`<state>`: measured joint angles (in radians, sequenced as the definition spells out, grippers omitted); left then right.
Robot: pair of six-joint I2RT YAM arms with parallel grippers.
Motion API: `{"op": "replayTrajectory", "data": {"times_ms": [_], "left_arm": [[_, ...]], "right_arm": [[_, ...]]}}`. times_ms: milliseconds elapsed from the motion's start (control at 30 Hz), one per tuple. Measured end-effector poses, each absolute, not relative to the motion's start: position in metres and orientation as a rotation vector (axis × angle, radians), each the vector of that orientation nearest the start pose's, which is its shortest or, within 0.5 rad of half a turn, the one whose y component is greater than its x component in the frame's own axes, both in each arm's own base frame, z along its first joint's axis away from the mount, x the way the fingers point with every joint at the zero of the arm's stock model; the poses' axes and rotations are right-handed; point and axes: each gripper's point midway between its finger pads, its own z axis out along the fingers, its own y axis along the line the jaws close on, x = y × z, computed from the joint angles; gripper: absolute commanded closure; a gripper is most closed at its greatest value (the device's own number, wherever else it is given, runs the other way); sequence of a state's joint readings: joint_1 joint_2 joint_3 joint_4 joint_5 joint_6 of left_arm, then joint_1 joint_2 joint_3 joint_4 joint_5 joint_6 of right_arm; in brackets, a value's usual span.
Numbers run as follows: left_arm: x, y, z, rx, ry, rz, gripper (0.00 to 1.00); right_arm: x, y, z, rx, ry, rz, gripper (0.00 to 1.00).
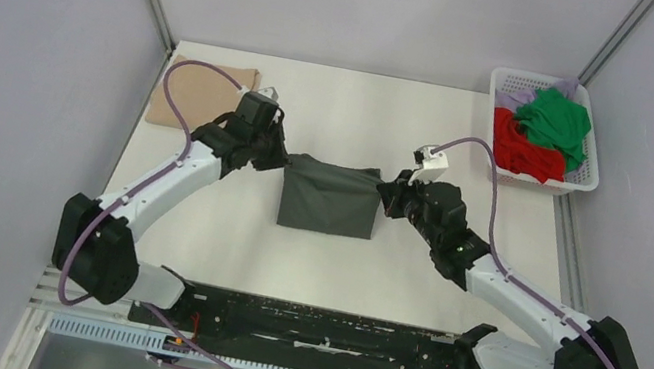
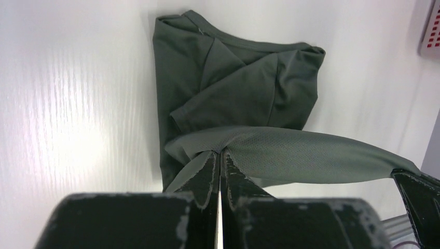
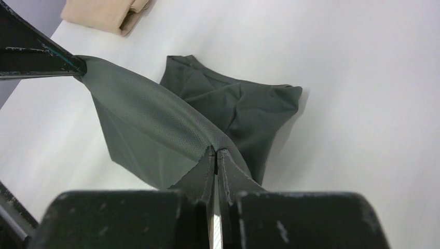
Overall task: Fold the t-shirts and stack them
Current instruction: Fold the long partially folded tshirt into a neat square
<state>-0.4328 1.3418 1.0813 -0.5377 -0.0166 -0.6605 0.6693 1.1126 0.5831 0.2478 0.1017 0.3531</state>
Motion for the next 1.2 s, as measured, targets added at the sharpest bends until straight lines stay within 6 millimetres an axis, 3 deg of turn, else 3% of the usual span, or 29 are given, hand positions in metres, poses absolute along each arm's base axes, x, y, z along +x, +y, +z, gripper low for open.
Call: {"op": "replayTrajectory", "data": {"times_ms": [267, 700, 800, 833, 867, 900, 933, 967, 1000, 1033, 1067, 1200], "left_arm": [[0.353, -0.168, 0.131, -0.334, 2.466, -0.481, 0.98], [0.404, -0.162, 0.074, -0.413, 2.558, -0.400, 0.98], [0.411, -0.163, 0.063, -0.422, 2.576, -0.386, 0.98], [0.412, -0.162, 0.060, -0.424, 2.581, -0.382, 0.95], [0.413, -0.162, 0.057, -0.427, 2.587, -0.376, 0.84], [0.415, -0.161, 0.054, -0.431, 2.592, -0.369, 0.75], [0.416, -0.161, 0.052, -0.431, 2.594, -0.366, 0.53], [0.418, -0.161, 0.051, -0.432, 2.597, -0.361, 0.31], [0.420, -0.161, 0.050, -0.427, 2.595, -0.356, 0.17], [0.423, -0.160, 0.052, -0.424, 2.590, -0.352, 0.10], [0.426, -0.160, 0.054, -0.429, 2.581, -0.353, 0.01], [0.435, -0.161, 0.071, -0.418, 2.539, -0.377, 0.00]], "right_arm": [[0.336, 0.221, 0.141, -0.181, 1.940, 0.596, 1.00], [0.386, 0.231, 0.095, -0.169, 2.018, 0.598, 1.00], [0.392, 0.231, 0.086, -0.163, 2.032, 0.589, 0.95], [0.395, 0.232, 0.083, -0.161, 2.038, 0.587, 0.92], [0.398, 0.233, 0.080, -0.157, 2.042, 0.586, 0.86], [0.400, 0.233, 0.077, -0.153, 2.047, 0.583, 0.72], [0.402, 0.233, 0.074, -0.147, 2.052, 0.581, 0.60], [0.404, 0.233, 0.073, -0.138, 2.056, 0.582, 0.42], [0.406, 0.232, 0.071, -0.136, 2.058, 0.580, 0.27], [0.409, 0.233, 0.072, -0.130, 2.058, 0.582, 0.04], [0.411, 0.233, 0.073, -0.125, 2.056, 0.585, 0.02], [0.419, 0.236, 0.088, -0.137, 2.019, 0.596, 0.02]]}}
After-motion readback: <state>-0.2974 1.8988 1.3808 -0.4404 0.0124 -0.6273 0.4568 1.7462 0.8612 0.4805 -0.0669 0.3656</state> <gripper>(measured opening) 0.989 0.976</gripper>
